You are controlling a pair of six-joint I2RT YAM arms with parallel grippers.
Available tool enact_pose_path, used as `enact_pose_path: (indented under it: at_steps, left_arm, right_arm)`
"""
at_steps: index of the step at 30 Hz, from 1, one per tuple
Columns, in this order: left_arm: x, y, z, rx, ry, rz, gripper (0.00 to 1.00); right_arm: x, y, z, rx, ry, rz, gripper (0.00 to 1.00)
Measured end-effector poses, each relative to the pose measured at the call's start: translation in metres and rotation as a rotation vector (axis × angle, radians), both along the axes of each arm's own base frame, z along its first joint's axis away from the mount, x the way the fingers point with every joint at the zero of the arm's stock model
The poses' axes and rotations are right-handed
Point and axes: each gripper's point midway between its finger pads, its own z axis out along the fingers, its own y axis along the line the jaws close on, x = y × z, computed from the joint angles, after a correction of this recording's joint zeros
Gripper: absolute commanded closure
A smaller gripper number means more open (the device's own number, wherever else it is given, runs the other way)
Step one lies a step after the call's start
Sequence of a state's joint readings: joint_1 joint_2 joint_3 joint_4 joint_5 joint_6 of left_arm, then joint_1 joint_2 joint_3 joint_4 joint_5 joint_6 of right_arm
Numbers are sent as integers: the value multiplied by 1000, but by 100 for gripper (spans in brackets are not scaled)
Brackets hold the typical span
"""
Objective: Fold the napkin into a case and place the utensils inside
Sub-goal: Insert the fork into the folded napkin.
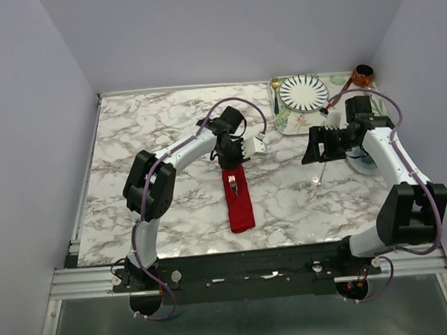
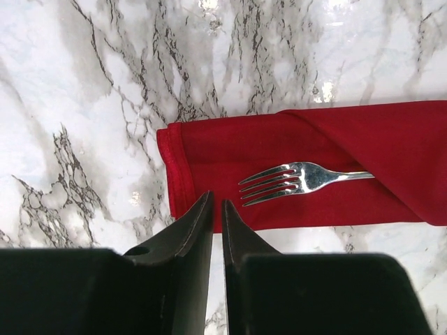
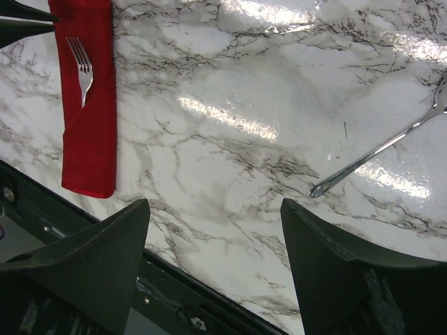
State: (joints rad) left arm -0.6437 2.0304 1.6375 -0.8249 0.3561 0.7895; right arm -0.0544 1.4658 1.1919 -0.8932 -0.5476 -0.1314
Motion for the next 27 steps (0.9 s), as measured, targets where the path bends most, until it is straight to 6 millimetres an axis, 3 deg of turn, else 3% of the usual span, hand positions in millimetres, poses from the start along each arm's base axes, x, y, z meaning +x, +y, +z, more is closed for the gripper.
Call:
enact_pose_path:
  at_steps: [10, 15, 17, 19, 22, 27]
  left_arm:
    - [6, 8, -3, 47, -33, 7, 78]
    - [-2, 15, -13, 71, -3, 16, 81]
    - [-9, 20, -20, 85, 24, 29, 86]
    - [-16, 24, -25, 97, 52, 54, 97]
    - [-23, 25, -27, 92, 105, 163, 100]
    - [-33, 20, -8, -2, 154, 427, 100]
  right_arm:
    - [-2, 0, 0, -1, -1, 1, 16]
    - [-5, 0, -1, -2, 5, 3, 16]
    - [-6, 0, -1, -3, 4, 7, 16]
    - [-7, 0, -1, -4, 3, 8, 16]
    - [-8, 0, -2, -4, 6, 9, 16]
    - [-10, 0, -4, -3, 12, 8, 16]
